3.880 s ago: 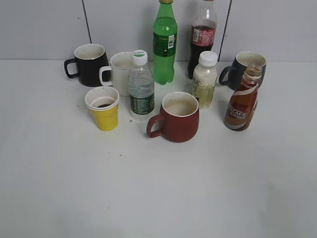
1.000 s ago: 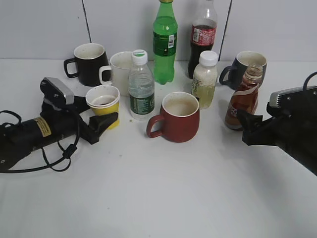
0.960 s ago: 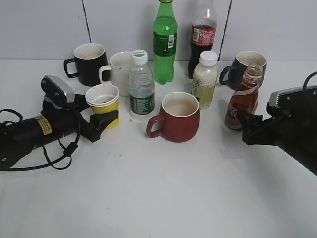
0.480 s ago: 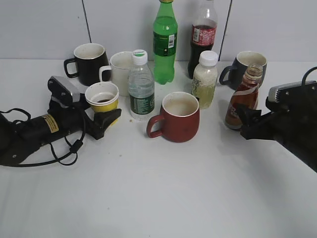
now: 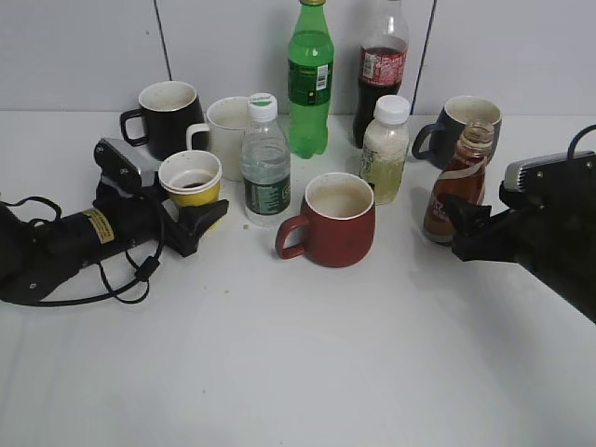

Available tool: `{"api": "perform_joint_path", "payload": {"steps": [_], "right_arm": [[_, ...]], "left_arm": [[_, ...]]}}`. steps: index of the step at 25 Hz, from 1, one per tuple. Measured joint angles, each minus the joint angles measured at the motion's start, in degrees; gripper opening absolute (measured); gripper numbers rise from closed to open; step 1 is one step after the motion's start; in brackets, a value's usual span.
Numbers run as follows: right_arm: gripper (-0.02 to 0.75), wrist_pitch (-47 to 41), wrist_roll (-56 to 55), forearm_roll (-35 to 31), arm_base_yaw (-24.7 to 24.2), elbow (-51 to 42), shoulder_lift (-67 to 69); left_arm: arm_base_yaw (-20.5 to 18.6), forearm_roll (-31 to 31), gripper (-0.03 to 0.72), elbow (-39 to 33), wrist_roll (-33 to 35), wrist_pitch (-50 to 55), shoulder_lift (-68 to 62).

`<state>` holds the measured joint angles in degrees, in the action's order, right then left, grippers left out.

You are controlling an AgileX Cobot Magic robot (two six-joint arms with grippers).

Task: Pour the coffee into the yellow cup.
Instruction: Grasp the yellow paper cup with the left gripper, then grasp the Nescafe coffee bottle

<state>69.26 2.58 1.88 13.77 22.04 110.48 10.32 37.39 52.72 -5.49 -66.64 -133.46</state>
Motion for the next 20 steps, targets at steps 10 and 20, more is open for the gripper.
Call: {"api": "perform_joint_path", "payload": {"steps": [10, 20], "right_arm": [[0.587, 0.0, 0.0, 0.0, 0.0, 0.16, 0.0], [0.609, 0.06, 0.03, 0.85, 0.0, 2.35, 5.43]], "left_arm": [[0.0, 0.06, 0.37, 0.84, 0.0, -0.88, -1.42], [0.0, 0.51, 0.364, -2.18, 0.0, -1.77, 0.77]]}}
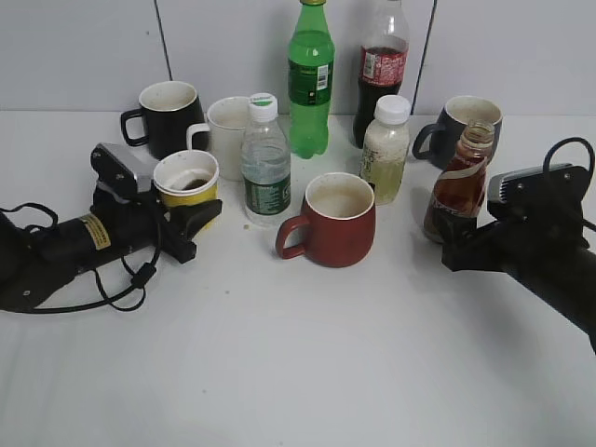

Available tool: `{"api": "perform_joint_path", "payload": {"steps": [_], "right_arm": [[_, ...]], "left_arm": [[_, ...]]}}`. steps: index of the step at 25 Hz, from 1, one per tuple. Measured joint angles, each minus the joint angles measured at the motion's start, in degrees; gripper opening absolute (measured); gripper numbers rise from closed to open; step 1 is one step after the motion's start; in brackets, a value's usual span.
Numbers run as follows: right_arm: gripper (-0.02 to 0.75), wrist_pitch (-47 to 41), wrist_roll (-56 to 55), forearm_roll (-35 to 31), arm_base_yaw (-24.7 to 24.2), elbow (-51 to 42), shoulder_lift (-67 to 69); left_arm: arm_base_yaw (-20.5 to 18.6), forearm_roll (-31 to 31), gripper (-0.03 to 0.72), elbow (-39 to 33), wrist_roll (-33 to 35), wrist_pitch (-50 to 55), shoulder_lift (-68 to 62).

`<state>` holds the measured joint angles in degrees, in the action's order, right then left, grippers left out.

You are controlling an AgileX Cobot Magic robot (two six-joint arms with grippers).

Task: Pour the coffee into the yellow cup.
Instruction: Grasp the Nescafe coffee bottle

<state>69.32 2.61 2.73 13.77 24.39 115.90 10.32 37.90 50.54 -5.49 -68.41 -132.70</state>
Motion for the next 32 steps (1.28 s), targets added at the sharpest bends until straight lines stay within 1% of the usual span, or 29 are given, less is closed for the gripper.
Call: {"api": "perform_joint_path", "payload": {"steps": [8, 13, 20, 25, 29, 32], "right_arm": [[0.61, 0.0, -2.17, -1.12, 0.0, 3.64, 3.6], [0.61, 0.0, -2.61, -5.03, 0.0, 6.4, 5.25], [0.607, 0.0, -2.61, -4.27, 0.0, 10.47, 9.41], [0.579, 0.0, -2.61, -4.22, 0.0, 13.03, 11.7], [0.507, 0.23, -2.61, -4.22, 0.0, 13.55, 12.63], [0.507, 0.23, -2.61, -4.22, 0.0, 13.62, 12.63]], "left_arm": [[0.0, 0.11, 0.363, -4.68, 0.0, -0.31, 5.09], [0.0, 1.38, 0.363, -7.45, 0.0, -0.31, 7.35], [0.0, 4.69, 0.368, -8.53, -1.43, -0.34, 8.48], [0.0, 5.88, 0.376, -8.57, -2.22, -0.4, 8.48], [0.0, 7.67, 0.383, -8.57, -2.35, -0.35, 8.48], [0.0, 7.93, 0.396, -8.57, -2.35, -0.39, 8.48]]}}
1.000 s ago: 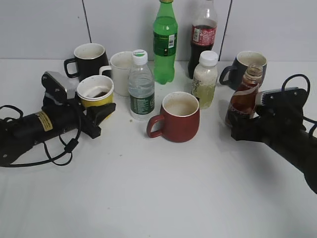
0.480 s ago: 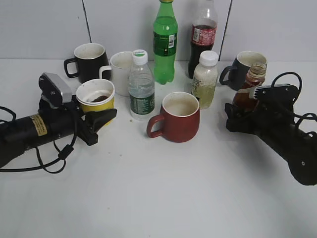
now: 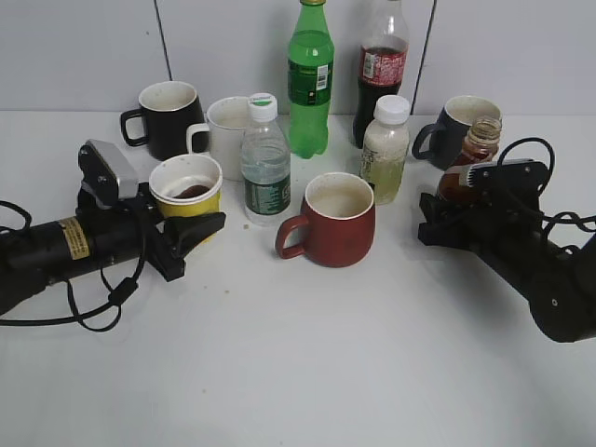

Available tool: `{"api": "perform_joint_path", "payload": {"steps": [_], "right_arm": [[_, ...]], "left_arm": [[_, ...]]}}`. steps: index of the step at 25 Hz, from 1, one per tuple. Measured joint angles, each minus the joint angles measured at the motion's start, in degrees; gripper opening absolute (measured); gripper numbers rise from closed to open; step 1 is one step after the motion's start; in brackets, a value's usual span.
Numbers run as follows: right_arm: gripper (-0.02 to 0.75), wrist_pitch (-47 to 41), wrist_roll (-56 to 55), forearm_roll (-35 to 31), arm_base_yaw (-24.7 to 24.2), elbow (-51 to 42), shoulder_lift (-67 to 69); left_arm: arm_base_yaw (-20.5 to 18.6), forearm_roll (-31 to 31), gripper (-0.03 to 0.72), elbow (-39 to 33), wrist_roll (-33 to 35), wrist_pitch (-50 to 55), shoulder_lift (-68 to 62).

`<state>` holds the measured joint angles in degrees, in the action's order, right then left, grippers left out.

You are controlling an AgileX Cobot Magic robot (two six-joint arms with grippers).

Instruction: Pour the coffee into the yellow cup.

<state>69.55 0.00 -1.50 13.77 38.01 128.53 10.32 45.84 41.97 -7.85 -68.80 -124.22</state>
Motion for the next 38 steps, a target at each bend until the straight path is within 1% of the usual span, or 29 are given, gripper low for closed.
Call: {"api": "perform_joint_path", "payload": {"steps": [4, 6, 9, 12, 17, 20, 24, 25, 28, 31, 34, 38], "right_arm": [[0.507, 0.0, 0.32, 0.07, 0.0, 0.0, 0.0], [0.507, -0.15, 0.52, 0.37, 0.0, -0.29, -0.34], [0.507, -1.24, 2.1, 1.5, 0.0, -1.45, -2.36], [0.507, -1.81, 3.45, 4.3, 0.0, -2.0, -6.26], [0.507, -4.3, 3.71, 9.57, 0.0, -2.0, -14.56], [0.507, -7.85, 3.75, 12.88, 0.0, -1.94, -19.06], [0.507, -12.32, 3.83, 19.49, 0.13, -0.23, -22.87], [0.507, -13.21, 3.88, 21.03, 0.33, 0.33, -23.43], [0.507, -17.23, 4.42, 24.83, 1.76, 3.03, -24.03], [0.507, -22.3, 8.59, 27.0, 4.57, 5.36, -24.03], [0.507, -24.74, 14.43, 27.7, 7.17, 6.74, -24.03], [0.507, -25.81, 22.14, 27.97, 8.02, 7.21, -24.07]], "left_arm": [[0.0, 0.34, 0.406, 0.0, -0.02, 0.0, 0.0], [0.0, 1.51, 0.407, 0.0, -0.28, 0.0, 0.0], [0.29, 2.25, 0.408, 0.0, -2.04, 0.0, 0.0], [1.44, 2.26, 0.409, 0.0, -2.57, 0.0, 0.0], [5.05, 1.65, 0.41, 0.0, -2.85, 0.06, 0.12], [6.72, 0.43, 0.41, -0.17, -2.85, 0.14, 1.79], [7.94, -0.2, 0.41, -0.1, -4.39, 0.01, 4.08], [8.56, -0.2, 0.41, 0.17, -5.77, 0.01, 4.76], [9.91, -0.28, 0.41, 0.48, -6.37, 0.65, 5.4], [12.31, -0.16, 0.41, 1.16, -6.82, 3.38, 5.86], [14.48, -0.03, 0.41, 1.49, -8.41, 5.55, 6.02], [16.52, 0.19, 0.41, 1.5, -10.43, 7.43, 6.99]]}}
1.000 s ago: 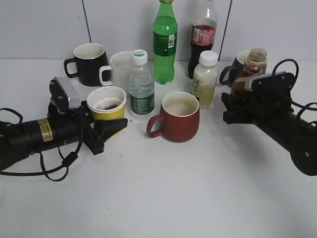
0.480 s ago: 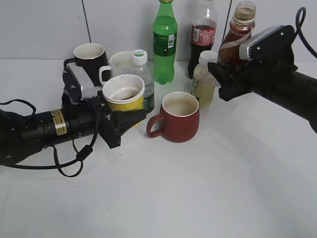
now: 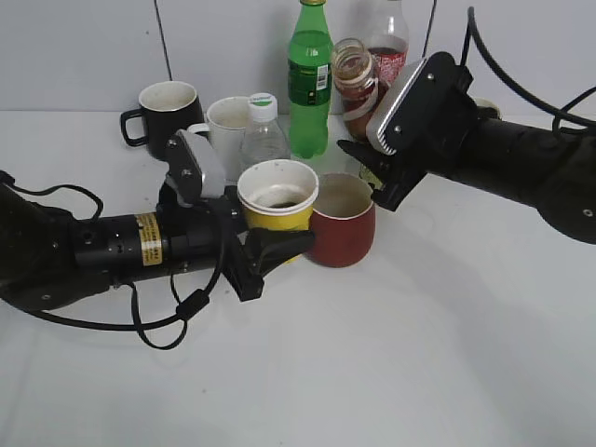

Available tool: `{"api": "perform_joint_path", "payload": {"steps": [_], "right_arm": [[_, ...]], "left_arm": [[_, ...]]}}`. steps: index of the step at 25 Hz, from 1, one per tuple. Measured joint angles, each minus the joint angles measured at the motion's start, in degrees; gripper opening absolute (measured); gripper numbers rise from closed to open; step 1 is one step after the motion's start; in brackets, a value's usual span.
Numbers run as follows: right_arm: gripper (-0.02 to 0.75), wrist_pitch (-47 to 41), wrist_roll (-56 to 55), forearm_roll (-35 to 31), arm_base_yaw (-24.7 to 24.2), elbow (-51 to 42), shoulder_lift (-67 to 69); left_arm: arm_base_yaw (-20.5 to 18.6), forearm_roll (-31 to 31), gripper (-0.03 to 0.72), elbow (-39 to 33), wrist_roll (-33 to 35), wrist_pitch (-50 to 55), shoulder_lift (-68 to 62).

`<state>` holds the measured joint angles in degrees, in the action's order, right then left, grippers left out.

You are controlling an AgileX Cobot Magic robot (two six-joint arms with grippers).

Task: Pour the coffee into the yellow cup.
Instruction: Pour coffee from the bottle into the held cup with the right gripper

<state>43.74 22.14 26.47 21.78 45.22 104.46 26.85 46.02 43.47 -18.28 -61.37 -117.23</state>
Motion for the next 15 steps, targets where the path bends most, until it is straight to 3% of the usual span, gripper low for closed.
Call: {"api": "perform_joint_path", "payload": {"steps": [15], "right_arm": [[0.507, 0.09, 25.18, -0.25, 0.0, 0.0, 0.0]], "left_arm": [[4.39, 0.33, 0.41, 0.89, -2.03, 3.81, 2.31]]}}
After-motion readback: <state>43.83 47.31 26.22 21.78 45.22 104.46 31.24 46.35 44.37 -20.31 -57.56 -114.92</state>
